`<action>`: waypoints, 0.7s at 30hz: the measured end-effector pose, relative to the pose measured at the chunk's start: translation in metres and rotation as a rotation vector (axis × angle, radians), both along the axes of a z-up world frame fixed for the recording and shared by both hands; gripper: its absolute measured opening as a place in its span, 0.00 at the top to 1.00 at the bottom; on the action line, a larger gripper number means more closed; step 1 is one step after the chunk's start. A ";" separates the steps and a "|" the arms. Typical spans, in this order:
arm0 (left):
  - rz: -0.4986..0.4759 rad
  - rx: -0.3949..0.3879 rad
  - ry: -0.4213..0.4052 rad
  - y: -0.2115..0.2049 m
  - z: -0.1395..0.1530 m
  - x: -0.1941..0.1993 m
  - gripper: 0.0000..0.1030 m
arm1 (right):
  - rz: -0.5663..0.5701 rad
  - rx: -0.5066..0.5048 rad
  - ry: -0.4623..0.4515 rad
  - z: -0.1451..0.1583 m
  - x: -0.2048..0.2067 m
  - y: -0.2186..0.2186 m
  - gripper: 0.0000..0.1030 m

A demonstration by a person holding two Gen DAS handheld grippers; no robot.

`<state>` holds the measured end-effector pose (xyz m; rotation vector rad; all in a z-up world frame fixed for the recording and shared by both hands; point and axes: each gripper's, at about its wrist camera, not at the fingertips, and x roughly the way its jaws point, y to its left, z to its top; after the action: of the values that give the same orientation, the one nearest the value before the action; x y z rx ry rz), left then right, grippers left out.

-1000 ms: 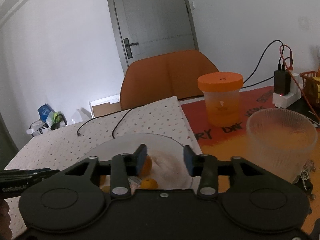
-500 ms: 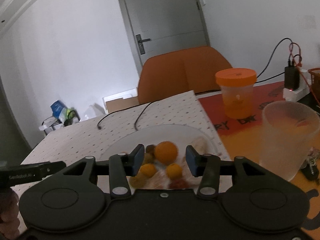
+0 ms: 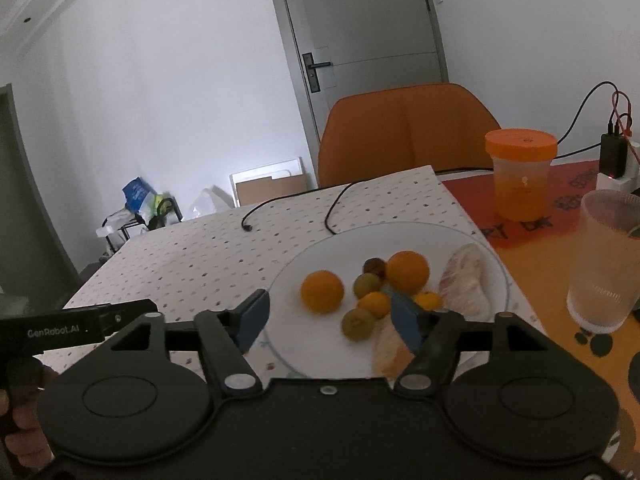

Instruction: Organize fruits

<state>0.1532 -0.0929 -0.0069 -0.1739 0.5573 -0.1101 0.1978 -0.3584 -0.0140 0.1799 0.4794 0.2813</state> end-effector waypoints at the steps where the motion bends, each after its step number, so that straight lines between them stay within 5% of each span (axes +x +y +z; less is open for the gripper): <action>1: 0.014 0.006 0.005 0.003 0.001 -0.002 0.20 | 0.002 0.000 0.002 0.000 -0.001 0.003 0.30; 11: 0.054 0.026 0.018 0.025 0.006 -0.027 0.08 | 0.021 -0.016 0.004 0.004 -0.018 0.031 0.07; 21: 0.089 0.058 0.006 0.041 0.016 -0.055 0.01 | 0.049 -0.022 -0.004 0.011 -0.041 0.053 0.00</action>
<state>0.0980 -0.0515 0.0089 -0.1424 0.5574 -0.0075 0.1564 -0.3058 -0.0026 0.1464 0.4832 0.3244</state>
